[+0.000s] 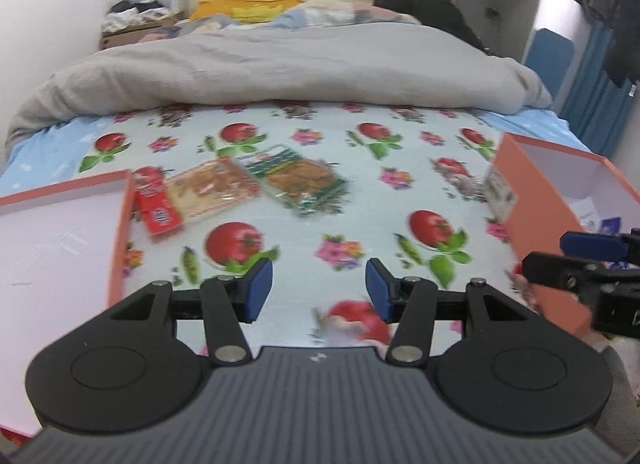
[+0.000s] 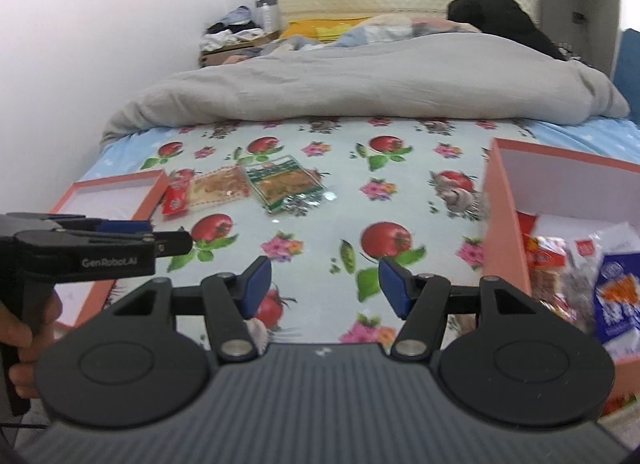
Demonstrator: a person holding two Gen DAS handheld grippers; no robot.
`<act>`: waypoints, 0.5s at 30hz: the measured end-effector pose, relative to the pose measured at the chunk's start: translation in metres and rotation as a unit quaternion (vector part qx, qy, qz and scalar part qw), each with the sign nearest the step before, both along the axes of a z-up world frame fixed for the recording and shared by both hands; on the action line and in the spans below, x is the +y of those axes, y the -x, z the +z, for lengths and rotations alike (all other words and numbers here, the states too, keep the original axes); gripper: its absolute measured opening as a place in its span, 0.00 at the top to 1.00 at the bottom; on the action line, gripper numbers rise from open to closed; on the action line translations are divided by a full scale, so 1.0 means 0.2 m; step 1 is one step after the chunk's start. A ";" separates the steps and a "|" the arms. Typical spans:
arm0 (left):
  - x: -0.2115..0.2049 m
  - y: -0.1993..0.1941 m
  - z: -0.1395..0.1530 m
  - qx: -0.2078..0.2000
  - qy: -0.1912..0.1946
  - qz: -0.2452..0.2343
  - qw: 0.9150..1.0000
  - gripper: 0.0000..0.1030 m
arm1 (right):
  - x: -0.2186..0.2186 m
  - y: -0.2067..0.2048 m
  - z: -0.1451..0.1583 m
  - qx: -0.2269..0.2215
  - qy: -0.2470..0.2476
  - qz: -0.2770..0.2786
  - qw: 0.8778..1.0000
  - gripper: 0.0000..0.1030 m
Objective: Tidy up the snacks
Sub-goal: 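Withdraw both open grippers from the box back over the remaining snacks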
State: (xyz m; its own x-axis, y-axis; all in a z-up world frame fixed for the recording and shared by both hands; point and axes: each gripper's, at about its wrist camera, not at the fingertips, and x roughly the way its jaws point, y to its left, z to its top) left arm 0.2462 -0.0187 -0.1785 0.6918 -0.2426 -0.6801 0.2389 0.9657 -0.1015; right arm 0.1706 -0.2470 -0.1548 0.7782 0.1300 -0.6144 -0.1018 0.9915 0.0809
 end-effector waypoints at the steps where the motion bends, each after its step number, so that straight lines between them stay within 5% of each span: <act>1: 0.02 -0.02 -0.01 0.002 -0.002 0.004 1.000 0.44 | 0.01 -0.04 -0.01 0.004 0.002 0.002 1.000 0.40; 10: 0.13 -0.31 -0.09 0.008 -0.052 -0.018 0.998 0.44 | 0.08 -0.32 -0.10 0.017 -0.001 0.035 0.999 0.40; 15: 0.19 -0.53 -0.14 0.031 -0.041 -0.022 0.998 0.44 | 0.12 -0.49 -0.20 0.034 0.004 0.054 0.998 0.40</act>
State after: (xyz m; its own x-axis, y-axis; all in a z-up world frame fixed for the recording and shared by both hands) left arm 0.3529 0.0191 -0.2066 0.6370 -0.2148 -0.7403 0.2777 0.9599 -0.0395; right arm 0.2693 -0.2235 -0.1945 0.7167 0.2058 -0.6664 -0.2031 0.9756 0.0829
